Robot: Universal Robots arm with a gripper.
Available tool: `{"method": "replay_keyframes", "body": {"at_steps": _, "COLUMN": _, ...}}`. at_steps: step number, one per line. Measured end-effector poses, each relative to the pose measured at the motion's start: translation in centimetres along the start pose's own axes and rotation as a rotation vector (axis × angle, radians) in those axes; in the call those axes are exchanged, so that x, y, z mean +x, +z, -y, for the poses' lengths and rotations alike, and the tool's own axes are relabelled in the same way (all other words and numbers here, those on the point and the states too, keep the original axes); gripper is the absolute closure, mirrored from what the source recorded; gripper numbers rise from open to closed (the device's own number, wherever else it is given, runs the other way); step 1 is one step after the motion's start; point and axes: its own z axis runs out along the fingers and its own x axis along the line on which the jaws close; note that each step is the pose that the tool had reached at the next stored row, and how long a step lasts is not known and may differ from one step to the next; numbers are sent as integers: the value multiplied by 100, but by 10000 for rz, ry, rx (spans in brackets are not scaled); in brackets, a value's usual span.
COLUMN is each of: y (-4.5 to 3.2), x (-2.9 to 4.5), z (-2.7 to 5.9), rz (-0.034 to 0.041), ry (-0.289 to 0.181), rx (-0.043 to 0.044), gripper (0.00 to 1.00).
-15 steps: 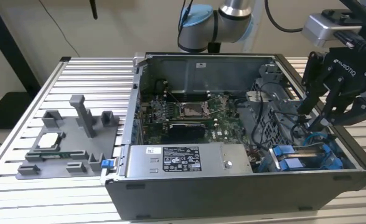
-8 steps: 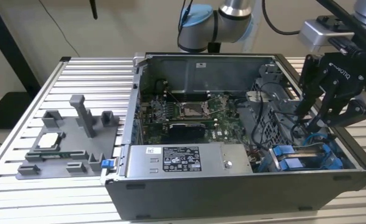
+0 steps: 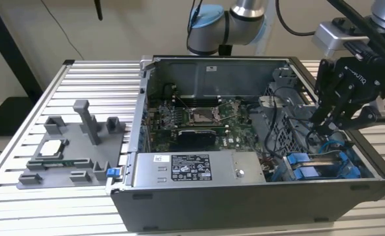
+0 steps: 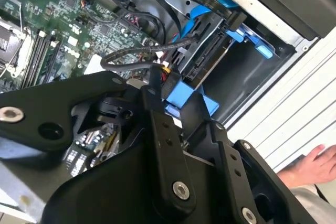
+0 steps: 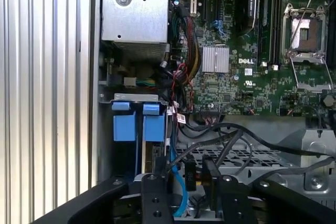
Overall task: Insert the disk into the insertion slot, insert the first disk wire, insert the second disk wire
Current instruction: 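Insert the first disk wire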
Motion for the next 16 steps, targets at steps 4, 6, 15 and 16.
{"method": "replay_keyframes", "body": {"at_steps": 4, "y": 1, "x": 0, "z": 1, "rz": 121, "ry": -5, "rx": 6, "gripper": 100}}
{"method": "replay_keyframes", "body": {"at_steps": 6, "y": 1, "x": 0, "z": 1, "rz": 165, "ry": -7, "rx": 11, "gripper": 100}}
{"method": "replay_keyframes", "body": {"at_steps": 15, "y": 13, "x": 7, "z": 19, "rz": 172, "ry": -4, "rx": -16, "gripper": 100}}
{"method": "replay_keyframes", "body": {"at_steps": 16, "y": 16, "x": 14, "z": 32, "rz": 172, "ry": -3, "rx": -40, "gripper": 100}}
